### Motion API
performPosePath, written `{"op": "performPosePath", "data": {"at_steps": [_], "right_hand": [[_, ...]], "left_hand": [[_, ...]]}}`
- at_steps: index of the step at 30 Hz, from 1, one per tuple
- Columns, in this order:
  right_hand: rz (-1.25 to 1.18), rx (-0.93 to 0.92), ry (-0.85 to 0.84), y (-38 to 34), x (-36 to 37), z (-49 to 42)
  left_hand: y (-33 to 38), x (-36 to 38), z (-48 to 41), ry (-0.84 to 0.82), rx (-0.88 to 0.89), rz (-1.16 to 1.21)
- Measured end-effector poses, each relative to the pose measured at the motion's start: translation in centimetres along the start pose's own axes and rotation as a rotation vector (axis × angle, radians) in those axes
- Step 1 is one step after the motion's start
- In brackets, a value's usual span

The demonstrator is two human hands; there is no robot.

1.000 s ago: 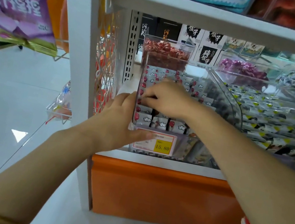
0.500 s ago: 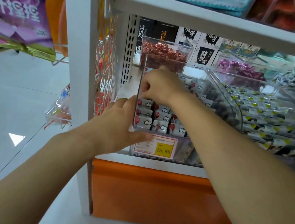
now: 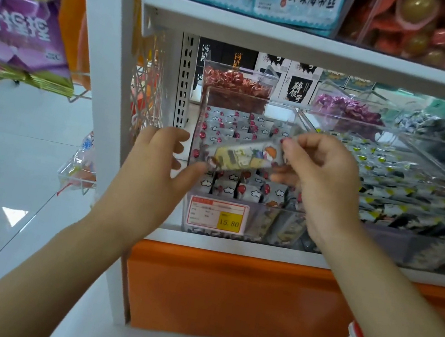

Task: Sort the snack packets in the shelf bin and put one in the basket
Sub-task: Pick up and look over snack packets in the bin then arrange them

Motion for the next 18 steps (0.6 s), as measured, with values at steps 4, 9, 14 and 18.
{"op": "performPosePath", "data": {"at_steps": [4, 9, 14, 18], "right_hand": [[-0.336, 0.24, -0.038, 2.2, 0.0, 2.3], [-0.555, 0.382, -0.093, 3.4, 0.2, 3.5], [-0.67, 0.459, -0.156, 3.6, 0.8, 4.0], [-0.707, 0.476, -0.125, 3.7, 0.9, 3.9]], "left_hand": [[0.0, 1.0, 0.6, -0.116, -0.096, 0.261], [-0.9, 1.6, 1.2, -0.166, -0.235, 0.598], [-1.5, 2.5, 1.6, -0.225, -0.413, 1.094], [-1.7, 2.9, 1.6, -0.222, -0.506, 1.334]]}}
Point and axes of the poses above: each hand's wrist, its own z-axis away from the middle knuckle, its own x-axis out of the palm, y = z × x, the point moved 6 cm from there along -z, towards the middle knuckle, and after that the axes turned 8 degrees about -y, right-handed, at the moved point
